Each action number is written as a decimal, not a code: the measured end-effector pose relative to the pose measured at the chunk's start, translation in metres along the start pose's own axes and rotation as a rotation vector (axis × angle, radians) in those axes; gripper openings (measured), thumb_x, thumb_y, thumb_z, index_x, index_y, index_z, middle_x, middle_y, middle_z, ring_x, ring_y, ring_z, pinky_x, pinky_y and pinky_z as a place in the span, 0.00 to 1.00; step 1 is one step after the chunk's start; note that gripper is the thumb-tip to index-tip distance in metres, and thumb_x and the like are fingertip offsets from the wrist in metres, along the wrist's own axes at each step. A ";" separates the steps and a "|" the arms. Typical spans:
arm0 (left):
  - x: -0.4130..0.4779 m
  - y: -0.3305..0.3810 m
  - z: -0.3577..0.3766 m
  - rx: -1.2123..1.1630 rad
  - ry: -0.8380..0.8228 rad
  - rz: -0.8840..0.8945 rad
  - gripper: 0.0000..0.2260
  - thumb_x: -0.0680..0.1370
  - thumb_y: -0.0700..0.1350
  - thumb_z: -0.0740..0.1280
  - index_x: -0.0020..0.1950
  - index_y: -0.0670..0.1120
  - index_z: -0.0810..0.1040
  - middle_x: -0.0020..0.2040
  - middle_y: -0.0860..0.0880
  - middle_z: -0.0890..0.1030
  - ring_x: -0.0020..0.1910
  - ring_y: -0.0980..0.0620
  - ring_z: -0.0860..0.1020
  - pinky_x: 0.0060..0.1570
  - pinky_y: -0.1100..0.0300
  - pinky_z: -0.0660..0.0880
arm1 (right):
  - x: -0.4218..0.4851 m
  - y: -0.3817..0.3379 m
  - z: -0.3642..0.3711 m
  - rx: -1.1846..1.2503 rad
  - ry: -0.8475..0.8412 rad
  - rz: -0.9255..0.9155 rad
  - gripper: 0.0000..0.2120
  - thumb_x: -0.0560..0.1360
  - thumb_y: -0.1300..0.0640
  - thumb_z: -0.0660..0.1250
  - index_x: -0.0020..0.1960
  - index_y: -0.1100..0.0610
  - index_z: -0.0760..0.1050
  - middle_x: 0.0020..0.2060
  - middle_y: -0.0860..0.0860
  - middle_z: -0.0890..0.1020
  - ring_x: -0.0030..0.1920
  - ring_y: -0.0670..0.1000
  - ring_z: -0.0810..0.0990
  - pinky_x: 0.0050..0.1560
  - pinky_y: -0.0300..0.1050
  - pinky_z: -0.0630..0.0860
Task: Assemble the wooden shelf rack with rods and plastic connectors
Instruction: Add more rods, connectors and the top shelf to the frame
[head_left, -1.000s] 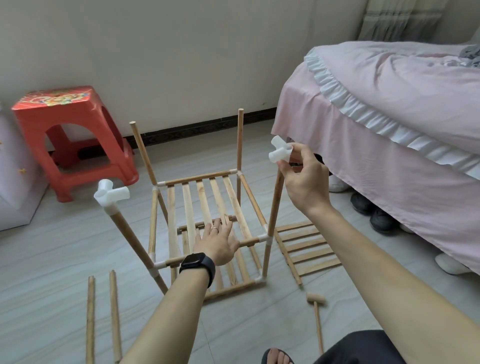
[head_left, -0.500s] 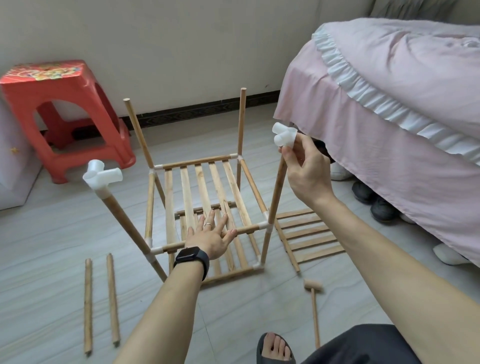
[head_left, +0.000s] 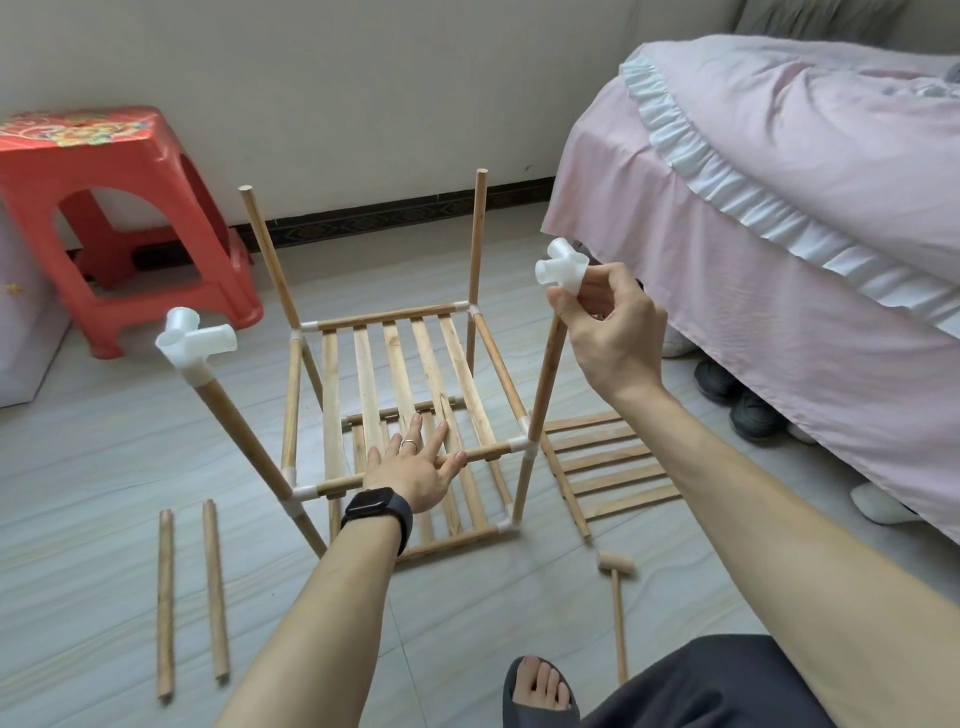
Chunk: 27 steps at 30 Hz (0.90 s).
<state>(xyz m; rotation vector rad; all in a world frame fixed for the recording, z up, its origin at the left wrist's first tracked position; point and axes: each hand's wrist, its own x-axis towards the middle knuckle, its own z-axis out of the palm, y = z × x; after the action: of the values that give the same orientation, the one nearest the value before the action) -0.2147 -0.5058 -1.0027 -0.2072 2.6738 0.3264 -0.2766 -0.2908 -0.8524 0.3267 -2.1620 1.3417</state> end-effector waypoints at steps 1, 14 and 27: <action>0.000 0.000 0.000 0.003 -0.001 -0.001 0.30 0.81 0.69 0.41 0.81 0.63 0.39 0.82 0.52 0.35 0.82 0.44 0.45 0.79 0.40 0.43 | -0.001 -0.001 0.000 -0.003 -0.007 0.001 0.13 0.76 0.50 0.75 0.54 0.57 0.80 0.43 0.41 0.83 0.43 0.30 0.81 0.44 0.23 0.74; -0.008 0.005 -0.004 0.013 -0.001 -0.019 0.29 0.82 0.68 0.42 0.81 0.62 0.40 0.82 0.51 0.36 0.82 0.45 0.49 0.78 0.39 0.45 | -0.007 -0.006 0.005 -0.067 -0.047 -0.115 0.17 0.78 0.52 0.73 0.63 0.56 0.73 0.47 0.47 0.82 0.42 0.42 0.81 0.42 0.31 0.80; 0.000 0.000 0.001 0.009 0.012 -0.011 0.30 0.81 0.69 0.42 0.81 0.62 0.41 0.82 0.51 0.37 0.81 0.45 0.52 0.78 0.39 0.45 | 0.007 0.005 0.009 -0.174 0.020 -0.194 0.20 0.78 0.49 0.72 0.68 0.52 0.77 0.47 0.53 0.85 0.44 0.48 0.82 0.46 0.24 0.72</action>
<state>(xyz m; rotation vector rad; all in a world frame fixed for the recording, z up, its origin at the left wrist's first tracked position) -0.2142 -0.5053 -1.0040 -0.2222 2.6840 0.3108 -0.2877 -0.2963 -0.8551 0.4397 -2.1506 1.0384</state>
